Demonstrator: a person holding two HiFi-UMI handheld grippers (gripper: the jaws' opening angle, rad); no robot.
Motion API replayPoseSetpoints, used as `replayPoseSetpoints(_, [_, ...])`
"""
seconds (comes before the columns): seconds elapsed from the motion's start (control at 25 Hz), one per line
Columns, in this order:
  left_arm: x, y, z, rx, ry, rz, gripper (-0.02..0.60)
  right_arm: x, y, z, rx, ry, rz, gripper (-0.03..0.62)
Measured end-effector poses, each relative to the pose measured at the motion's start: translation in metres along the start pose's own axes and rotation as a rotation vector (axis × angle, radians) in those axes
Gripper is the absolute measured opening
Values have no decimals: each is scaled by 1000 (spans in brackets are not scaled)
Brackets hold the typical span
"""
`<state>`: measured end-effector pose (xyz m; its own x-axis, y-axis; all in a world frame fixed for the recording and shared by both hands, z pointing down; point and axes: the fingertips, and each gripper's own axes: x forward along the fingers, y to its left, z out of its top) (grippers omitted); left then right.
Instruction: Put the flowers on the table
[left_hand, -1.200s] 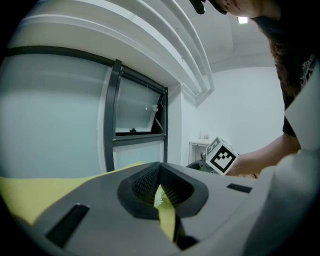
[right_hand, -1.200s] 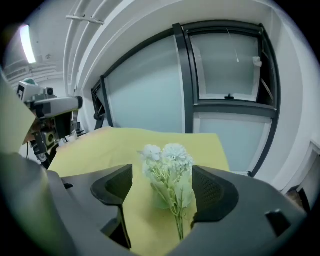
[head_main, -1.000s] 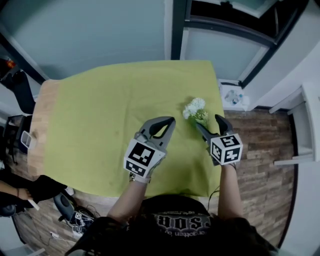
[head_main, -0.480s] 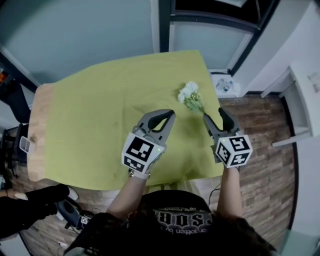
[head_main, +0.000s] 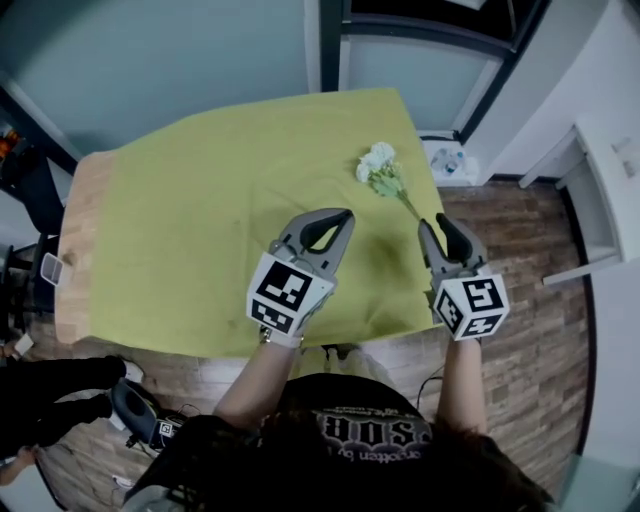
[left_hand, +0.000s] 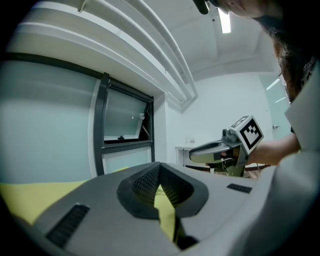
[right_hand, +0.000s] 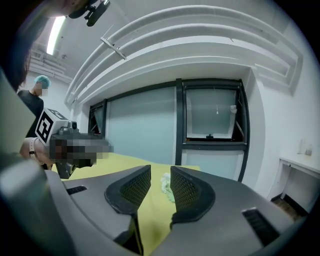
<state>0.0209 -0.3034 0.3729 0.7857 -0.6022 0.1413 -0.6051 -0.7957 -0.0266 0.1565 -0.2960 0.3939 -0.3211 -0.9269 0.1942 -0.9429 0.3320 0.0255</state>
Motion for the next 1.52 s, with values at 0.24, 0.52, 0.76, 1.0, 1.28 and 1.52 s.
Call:
replayPoseSetpoints(0.24, [-24,-30,2,-2,-6,35,-3,-33,8,6,-9,-34,-4,72])
replayPoseSetpoints(0.52, [-56,-72,0,-4,-9,77,-3,-83,21,3,-11,-80,-3,48])
replayPoseSetpoints(0.76, [-87,-107,-1,-4,-20,109,-3,-123,43,4,-37,-104,20,38])
replayPoseSetpoints(1.0, [-117,-141,-4,-11,-25,136,-3,-163,66,2,-66,-118,53,31])
replayPoseSetpoints(1.28, [-142,-174,8,4,-50,171,-3,-205,72,10,-94,-147,40,31])
replayPoseSetpoints(1.52, [-158,-189,11,14,-59,181,-3,-224,80,7,-98,-149,39,31])
